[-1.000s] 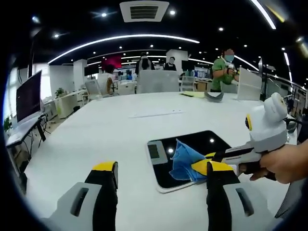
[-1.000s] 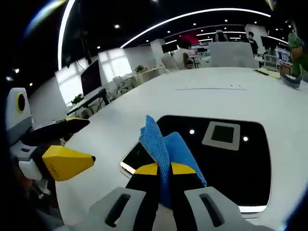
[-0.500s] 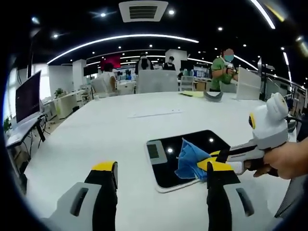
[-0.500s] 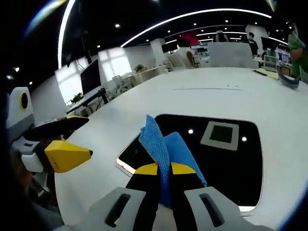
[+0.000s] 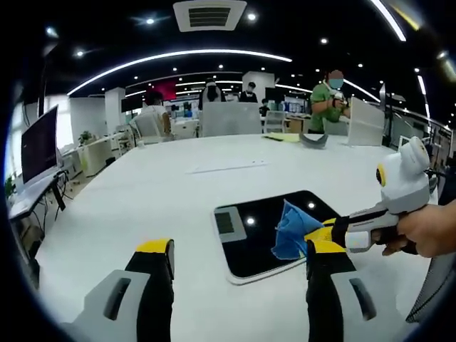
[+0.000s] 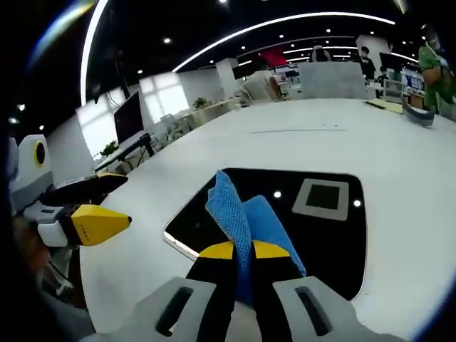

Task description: Wipe the mirror surface with the cleaning cloth until all visible marks leave the cleaned area.

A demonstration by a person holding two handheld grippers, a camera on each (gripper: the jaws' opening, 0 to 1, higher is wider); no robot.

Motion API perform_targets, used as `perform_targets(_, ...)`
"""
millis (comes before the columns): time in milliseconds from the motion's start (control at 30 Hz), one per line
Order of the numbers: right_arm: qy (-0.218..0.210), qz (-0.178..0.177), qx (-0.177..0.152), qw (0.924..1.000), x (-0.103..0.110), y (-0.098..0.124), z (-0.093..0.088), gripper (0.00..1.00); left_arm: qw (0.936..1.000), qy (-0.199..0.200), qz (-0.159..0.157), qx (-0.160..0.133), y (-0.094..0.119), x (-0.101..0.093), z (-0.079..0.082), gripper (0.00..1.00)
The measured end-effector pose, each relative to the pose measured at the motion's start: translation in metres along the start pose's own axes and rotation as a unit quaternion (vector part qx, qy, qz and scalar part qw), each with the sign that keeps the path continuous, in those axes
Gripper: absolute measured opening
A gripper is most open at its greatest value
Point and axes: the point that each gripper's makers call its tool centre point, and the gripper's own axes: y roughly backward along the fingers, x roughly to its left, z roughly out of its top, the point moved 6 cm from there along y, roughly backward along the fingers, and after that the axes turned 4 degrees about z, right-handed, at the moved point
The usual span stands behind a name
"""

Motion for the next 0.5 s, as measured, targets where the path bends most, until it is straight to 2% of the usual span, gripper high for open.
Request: perform_targets(500,-0.009,-0.002,-0.008,0.9999,-0.0026,0.0033,-0.0001,0.03,1.0000,-0.002,-0.001,0.000,0.0000,-0.0004,0.0006,0.76)
